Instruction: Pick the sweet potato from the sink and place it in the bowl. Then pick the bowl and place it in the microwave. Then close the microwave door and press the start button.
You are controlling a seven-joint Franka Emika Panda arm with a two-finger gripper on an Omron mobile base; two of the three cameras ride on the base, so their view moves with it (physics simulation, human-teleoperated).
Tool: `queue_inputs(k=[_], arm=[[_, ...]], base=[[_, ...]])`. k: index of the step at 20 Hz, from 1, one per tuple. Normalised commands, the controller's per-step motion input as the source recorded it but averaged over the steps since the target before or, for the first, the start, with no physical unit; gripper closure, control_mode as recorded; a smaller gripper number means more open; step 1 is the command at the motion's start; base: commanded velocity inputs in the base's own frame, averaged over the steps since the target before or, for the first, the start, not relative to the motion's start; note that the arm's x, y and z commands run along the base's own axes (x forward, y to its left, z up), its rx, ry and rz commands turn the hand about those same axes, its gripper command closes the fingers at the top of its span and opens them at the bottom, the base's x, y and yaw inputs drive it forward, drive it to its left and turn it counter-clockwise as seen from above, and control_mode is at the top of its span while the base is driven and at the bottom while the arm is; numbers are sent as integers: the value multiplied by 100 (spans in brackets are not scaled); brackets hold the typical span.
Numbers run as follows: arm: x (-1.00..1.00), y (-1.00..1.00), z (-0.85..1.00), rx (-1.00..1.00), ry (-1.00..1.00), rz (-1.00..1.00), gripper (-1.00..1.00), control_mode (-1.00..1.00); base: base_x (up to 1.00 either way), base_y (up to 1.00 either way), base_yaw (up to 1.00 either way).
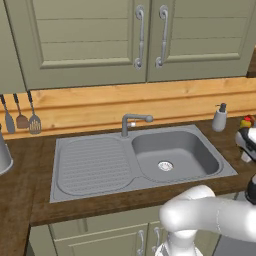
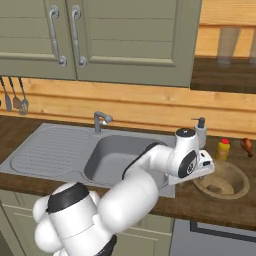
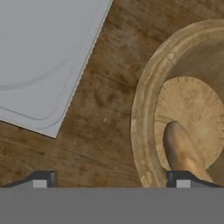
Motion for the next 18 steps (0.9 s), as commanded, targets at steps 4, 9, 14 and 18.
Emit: queue_inputs(k=[4,9,14,18], arm=[[19,-6,-33,-3,1,0,-100,-100],[34,-37,-10,-4,1,0,-100,-100],[25,-52,-17,0,2,0,-100,-100],[17,-51,-22,0,0,0,-100,-100]], base=[[0,0,0],[0,0,0],[0,0,0],[0,0,0]])
